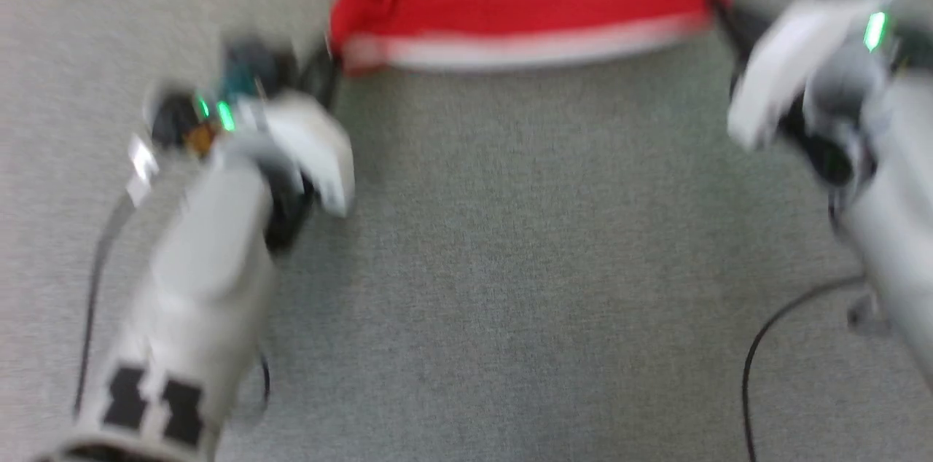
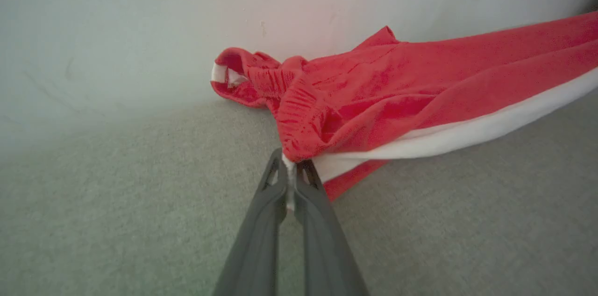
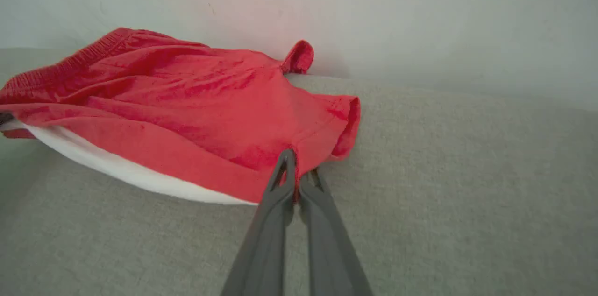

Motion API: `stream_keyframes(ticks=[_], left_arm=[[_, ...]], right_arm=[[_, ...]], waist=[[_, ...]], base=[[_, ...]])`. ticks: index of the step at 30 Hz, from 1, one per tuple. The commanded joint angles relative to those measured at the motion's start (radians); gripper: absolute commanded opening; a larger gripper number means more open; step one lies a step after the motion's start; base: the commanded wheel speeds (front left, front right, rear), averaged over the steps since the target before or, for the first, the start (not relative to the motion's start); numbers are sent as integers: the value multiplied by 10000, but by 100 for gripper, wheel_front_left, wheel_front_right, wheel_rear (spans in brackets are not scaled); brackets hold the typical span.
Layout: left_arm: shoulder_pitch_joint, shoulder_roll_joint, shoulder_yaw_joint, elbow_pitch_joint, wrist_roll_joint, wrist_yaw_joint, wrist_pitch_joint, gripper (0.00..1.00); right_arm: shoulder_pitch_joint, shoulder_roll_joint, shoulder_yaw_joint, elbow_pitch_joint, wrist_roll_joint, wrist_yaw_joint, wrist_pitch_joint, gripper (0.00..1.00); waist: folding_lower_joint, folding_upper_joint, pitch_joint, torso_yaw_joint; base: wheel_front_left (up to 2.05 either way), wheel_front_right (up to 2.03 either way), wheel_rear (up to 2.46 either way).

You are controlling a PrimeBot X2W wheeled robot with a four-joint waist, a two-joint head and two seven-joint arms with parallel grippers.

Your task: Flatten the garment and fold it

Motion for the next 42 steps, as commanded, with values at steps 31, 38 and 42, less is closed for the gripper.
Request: stream_keyframes(ticks=[31, 38, 42], left_arm=[[8542, 829, -1755, -5066, -677, 466, 1325, 0], [9654, 1013, -2237, -6111, -750, 557, 1793, 0], [9448, 919, -2205, -6450, -719, 614, 1633, 0]], right_arm=[[9023, -3950, -665, -4528, 1658, -21, 4248, 0], [10834, -3660, -2408, -5609, 1282, -21, 5113, 0], [11005, -3214, -3262, -6390, 909, -21, 5232, 0]], waist=[[1, 0, -4913, 909], [1, 0, -4902, 977], [1, 0, -4768, 1089]], base=[[0, 0, 0], [0, 0, 0], [0, 0, 0]])
